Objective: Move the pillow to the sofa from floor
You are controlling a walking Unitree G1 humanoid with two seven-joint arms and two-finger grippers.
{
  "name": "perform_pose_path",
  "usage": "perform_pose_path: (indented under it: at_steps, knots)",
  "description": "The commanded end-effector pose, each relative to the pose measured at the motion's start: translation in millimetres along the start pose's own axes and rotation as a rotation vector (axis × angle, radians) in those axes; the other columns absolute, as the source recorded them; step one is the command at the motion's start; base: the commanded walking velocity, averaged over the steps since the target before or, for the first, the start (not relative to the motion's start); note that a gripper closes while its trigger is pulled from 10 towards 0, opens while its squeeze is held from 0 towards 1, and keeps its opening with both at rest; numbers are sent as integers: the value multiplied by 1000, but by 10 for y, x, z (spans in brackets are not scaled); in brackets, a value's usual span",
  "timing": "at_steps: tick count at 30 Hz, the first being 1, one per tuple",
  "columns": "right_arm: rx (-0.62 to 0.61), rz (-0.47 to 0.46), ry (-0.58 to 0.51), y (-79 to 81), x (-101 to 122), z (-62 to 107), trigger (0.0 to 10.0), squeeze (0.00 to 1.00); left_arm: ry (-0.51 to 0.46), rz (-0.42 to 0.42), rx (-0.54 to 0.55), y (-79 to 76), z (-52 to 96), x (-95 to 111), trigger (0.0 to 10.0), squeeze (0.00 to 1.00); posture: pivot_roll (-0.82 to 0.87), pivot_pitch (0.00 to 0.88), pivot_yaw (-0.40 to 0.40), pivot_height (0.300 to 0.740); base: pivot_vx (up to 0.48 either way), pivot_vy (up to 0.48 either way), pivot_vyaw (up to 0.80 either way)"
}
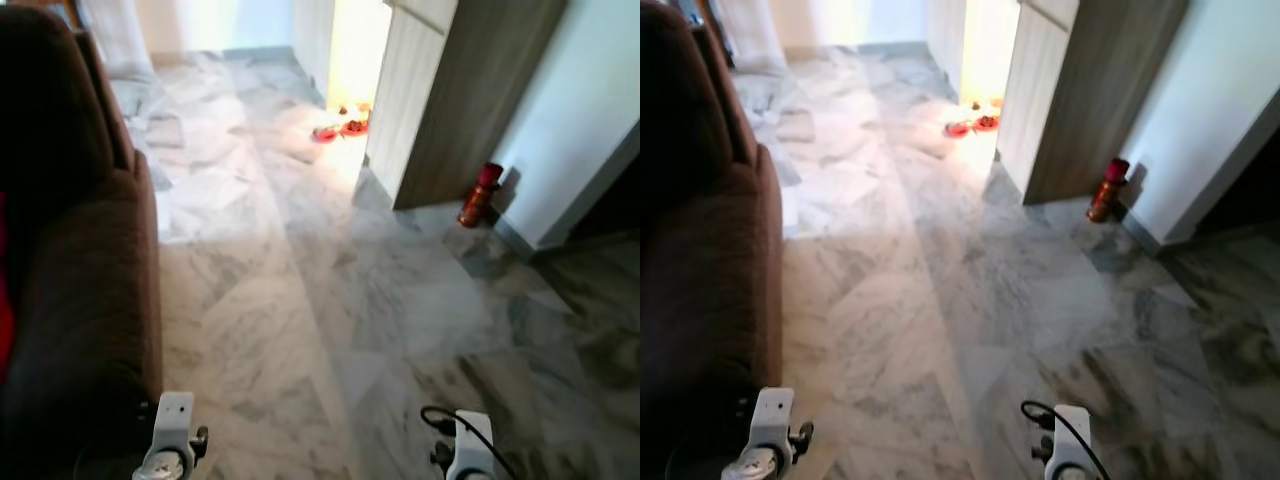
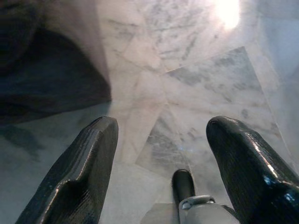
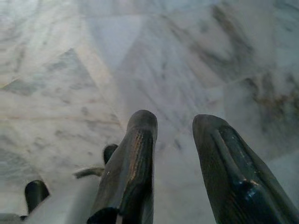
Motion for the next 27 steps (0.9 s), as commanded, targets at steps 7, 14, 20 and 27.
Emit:
perform_pose_path:
  at_steps: [7, 14, 20, 27]
  knots:
    - [5, -8, 7, 1, 0, -3, 10000, 0, 30, -6, -6, -42, 10, -73, 10000, 0, 44, 0, -63, 740, 290, 0, -111]
    - [14, 24, -5, 12, 14, -2, 10000, 0, 49, -20, -2, 15, 18, -126, 10000, 0, 47, 0, -57, 740, 297, 0, -321]
    - [12, 20, -2, 19, 2, 0, 10000, 0, 51, -20, -1, 58, 23, -141, 10000, 0, 45, 0, -51, 740, 302, 0, 0]
    - [13, 8, 17, 35, -35, 2, 10000, 0, 49, -30, -12, 43, 20, -133, 10000, 0, 44, 0, -46, 740, 302, 0, -100]
Point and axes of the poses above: a point about 5 cm out from each wrist's last joint towards the gripper, its own z axis pointing back from the gripper into the wrist, its own x axis along the axis of the wrist's last joint, y = z × x, the point moved 6 cm from there along -z, pointing out of the wrist towards the gripper, and after that the axes turned 1 degree about -z, right-handed, at the moved point
